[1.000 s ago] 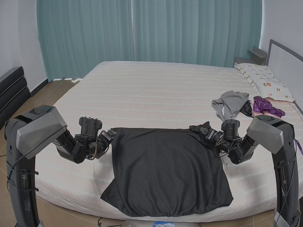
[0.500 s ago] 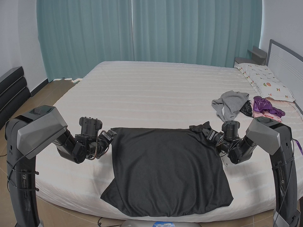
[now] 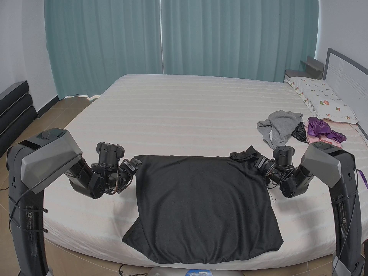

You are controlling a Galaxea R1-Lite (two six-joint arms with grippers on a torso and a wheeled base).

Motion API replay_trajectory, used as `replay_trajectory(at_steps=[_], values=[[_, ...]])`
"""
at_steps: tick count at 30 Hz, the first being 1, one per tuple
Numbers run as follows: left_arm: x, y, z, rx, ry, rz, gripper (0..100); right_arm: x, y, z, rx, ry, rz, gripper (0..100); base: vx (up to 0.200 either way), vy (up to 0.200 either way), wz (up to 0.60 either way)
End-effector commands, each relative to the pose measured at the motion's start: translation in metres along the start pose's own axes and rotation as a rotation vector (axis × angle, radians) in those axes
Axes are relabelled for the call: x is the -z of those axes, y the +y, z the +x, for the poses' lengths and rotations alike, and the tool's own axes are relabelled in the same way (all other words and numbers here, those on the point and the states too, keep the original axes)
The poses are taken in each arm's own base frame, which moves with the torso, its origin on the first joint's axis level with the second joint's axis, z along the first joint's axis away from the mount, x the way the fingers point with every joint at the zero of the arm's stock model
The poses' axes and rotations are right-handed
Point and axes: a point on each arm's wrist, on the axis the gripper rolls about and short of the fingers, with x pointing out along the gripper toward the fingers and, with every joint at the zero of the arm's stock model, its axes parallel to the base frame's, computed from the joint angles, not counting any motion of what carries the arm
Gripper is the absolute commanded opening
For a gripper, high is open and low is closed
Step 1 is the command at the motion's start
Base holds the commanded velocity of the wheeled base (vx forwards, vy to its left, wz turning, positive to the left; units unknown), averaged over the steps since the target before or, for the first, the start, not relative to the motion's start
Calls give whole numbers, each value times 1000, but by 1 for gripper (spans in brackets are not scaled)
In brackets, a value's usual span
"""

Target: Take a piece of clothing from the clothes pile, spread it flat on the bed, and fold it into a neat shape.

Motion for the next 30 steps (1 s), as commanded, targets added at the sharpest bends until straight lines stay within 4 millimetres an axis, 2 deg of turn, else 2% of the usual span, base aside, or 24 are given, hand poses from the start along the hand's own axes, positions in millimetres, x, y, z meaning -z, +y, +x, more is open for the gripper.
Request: replay_trajectory(at_steps=[1,5,9,10,17,20,22,30], values=[[-1,-1,0,3,-3,-1,100,-23,-4,-4,12,-49,37,0,0,0,0],[-3,0,3,3,-11,-3,100,-24,-15,-1,33,-55,46,0,0,0,0],[-9,-2,6,12,-23,-9,100,-17,-19,2,42,-40,43,0,0,0,0],[-9,-2,8,14,-26,-8,100,-17,-18,2,37,-41,42,100,0,0,0],[-21,-14,18,48,-56,2,100,-23,-12,-3,18,-54,59,100,0,0,0],[-20,-15,36,37,-49,64,100,-24,-10,-4,13,-54,93,100,0,0,0],[-17,-13,55,35,-60,91,100,-25,-9,-7,15,-52,101,100,0,0,0],[-20,-10,94,30,-75,145,100,-20,-5,-9,12,-39,102,100,0,0,0]])
